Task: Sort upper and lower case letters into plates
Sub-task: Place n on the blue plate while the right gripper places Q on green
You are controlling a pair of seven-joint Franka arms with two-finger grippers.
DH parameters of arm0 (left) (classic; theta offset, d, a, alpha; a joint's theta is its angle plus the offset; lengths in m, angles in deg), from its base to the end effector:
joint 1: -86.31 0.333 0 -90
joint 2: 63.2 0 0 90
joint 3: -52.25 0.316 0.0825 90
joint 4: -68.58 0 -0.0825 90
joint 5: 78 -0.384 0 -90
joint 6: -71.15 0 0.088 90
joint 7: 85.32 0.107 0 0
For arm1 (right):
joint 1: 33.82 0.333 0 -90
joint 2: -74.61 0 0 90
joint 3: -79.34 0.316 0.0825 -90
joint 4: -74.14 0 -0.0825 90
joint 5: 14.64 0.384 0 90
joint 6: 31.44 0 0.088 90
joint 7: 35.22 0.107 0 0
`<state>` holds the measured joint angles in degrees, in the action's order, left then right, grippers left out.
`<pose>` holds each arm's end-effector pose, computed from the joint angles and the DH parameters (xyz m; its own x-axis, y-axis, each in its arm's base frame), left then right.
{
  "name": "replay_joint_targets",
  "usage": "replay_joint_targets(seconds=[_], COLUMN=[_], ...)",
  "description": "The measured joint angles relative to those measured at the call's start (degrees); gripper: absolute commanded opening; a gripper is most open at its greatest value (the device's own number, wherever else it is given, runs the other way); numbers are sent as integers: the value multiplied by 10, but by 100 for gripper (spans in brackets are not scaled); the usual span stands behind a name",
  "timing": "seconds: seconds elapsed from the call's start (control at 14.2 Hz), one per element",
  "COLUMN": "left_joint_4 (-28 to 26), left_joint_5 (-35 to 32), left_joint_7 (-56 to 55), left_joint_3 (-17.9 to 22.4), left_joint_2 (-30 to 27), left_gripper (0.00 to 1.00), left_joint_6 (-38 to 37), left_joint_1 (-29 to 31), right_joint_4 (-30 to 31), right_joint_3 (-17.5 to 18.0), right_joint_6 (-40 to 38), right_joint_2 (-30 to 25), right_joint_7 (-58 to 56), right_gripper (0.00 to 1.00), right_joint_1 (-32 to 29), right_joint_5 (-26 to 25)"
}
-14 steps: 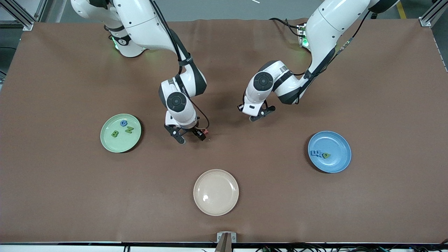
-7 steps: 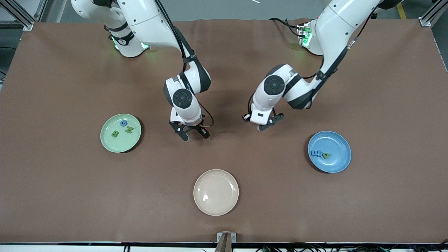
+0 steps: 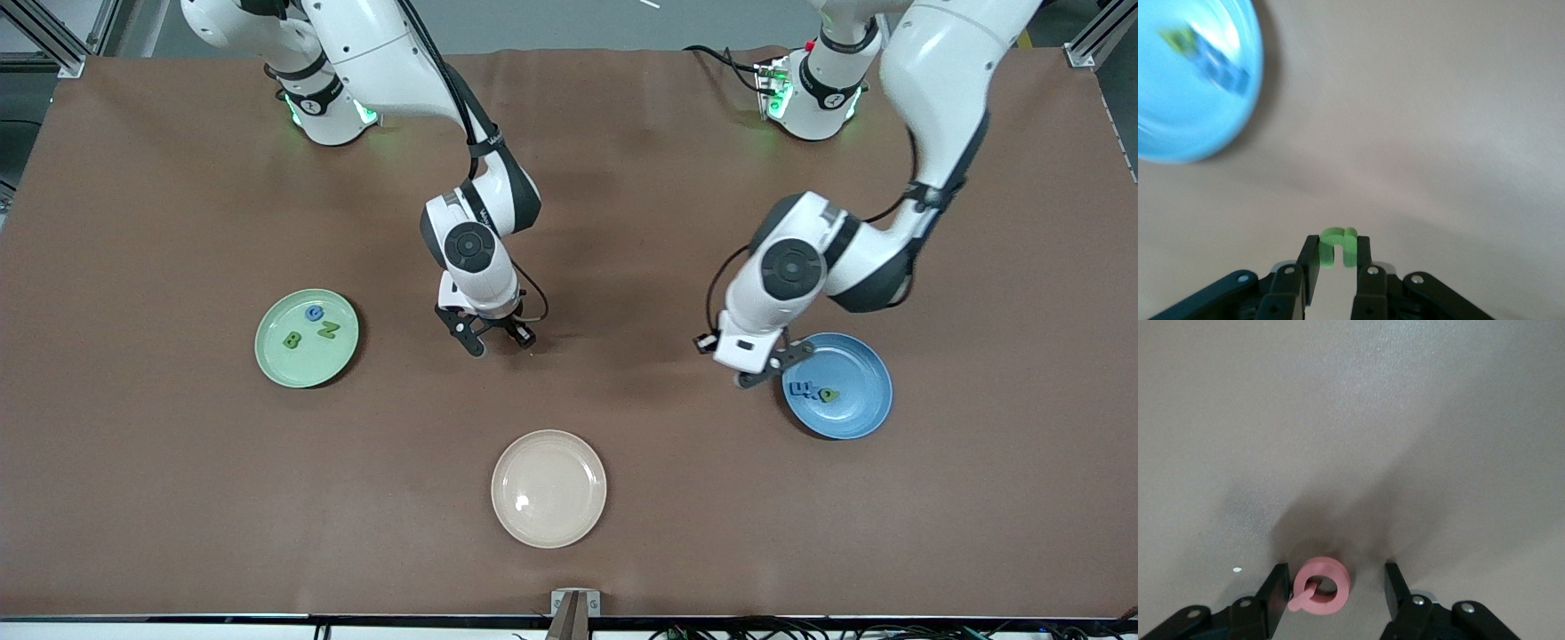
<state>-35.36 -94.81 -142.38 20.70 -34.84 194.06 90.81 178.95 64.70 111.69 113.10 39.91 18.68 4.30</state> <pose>0.5830 -0.2552 0.2945 0.9203 0.3871 -0.0570 0.3845 -0.9216 -0.0528 0.5064 0.4035 0.1756 0.6543 -0.7552 -0.0382 -0.7562 -0.6532 -0.0387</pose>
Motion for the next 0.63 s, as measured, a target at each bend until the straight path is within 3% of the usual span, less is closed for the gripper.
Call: replay_joint_targets(seconds=[0.21, 0.35, 0.49, 0.63], left_joint_4=[7, 6, 6, 6], left_joint_5=[-1, -1, -2, -27], left_joint_7=[102, 171, 231, 263], left_joint_3=[2, 4, 5, 5], left_joint_2=[-12, -10, 0, 18], left_gripper=[2, 7, 17, 22], left_joint_6=[-24, -25, -25, -14], left_joint_1=[52, 95, 140, 171], right_joint_4=[-1, -1, -4, -8], right_joint_3=[0, 0, 0, 0], right_joint_6=[0, 0, -1, -3], right_joint_2=[0, 0, 1, 2], right_joint_7=[1, 7, 12, 14], right_gripper=[63, 57, 45, 26], right_joint_1=[1, 1, 2, 3], right_joint_5=[0, 0, 0, 0])
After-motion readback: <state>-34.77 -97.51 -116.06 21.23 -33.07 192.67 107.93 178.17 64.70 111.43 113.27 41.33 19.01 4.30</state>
